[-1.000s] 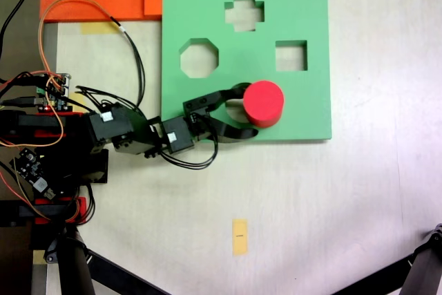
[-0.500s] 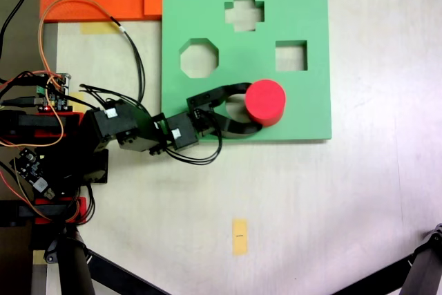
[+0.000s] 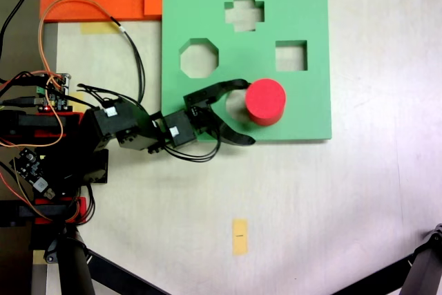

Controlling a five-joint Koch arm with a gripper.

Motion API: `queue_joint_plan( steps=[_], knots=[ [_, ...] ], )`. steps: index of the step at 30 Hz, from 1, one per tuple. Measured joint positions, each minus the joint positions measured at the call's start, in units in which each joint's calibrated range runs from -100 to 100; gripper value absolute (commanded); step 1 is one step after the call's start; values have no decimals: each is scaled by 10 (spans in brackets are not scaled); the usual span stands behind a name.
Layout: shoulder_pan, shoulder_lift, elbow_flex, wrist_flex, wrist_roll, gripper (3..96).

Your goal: Put the cylinder block into the corresponding hole

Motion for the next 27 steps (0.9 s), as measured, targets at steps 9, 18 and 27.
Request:
queue_joint_plan(
  steps=[9, 18, 27],
  knots=[
    [-16, -4, 16, -1, 1, 748],
    [-26, 14, 104, -29, 2, 734],
    [-28, 42, 172, -73, 4, 701]
  ],
)
